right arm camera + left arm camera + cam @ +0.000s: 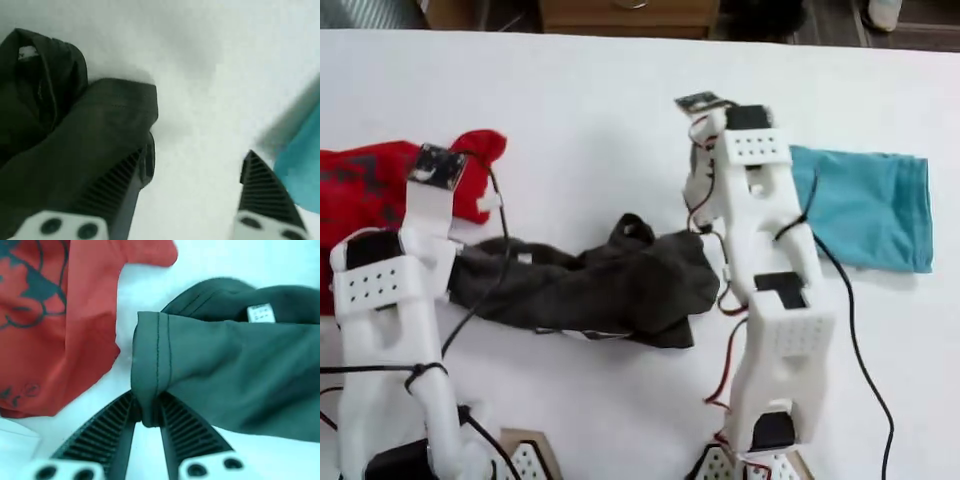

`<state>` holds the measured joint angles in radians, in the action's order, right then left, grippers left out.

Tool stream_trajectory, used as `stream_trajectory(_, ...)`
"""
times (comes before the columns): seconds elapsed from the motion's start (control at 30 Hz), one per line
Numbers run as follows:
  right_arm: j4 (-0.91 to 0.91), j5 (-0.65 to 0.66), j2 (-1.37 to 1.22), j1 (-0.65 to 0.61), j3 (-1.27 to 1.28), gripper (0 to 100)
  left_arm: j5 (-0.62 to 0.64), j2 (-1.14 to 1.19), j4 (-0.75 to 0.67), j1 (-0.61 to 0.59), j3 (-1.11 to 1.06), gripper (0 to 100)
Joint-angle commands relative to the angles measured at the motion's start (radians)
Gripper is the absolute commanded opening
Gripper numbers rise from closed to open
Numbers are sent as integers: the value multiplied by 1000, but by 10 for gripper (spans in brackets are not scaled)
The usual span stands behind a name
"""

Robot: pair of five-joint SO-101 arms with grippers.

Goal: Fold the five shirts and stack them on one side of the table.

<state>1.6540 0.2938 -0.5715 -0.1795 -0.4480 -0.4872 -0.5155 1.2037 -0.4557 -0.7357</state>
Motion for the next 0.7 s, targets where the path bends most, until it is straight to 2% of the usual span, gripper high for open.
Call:
stream_trajectory(0.0, -64, 6, -39, -30, 2, 308, -48, -26, -21, -12, -18, 25)
stream_trajectory(0.27, -4, 8, -88, -108, 12, 307, -52, -26, -21, -12, -13, 25)
stream_trajectory(0.43, -45, 3, -131, -125, 5, 228, -51, -26, -21, -12, -13, 25)
stream_trajectory(0.67, -64, 8, -228, -128, 3, 220, -51, -28, -21, -12, -13, 25)
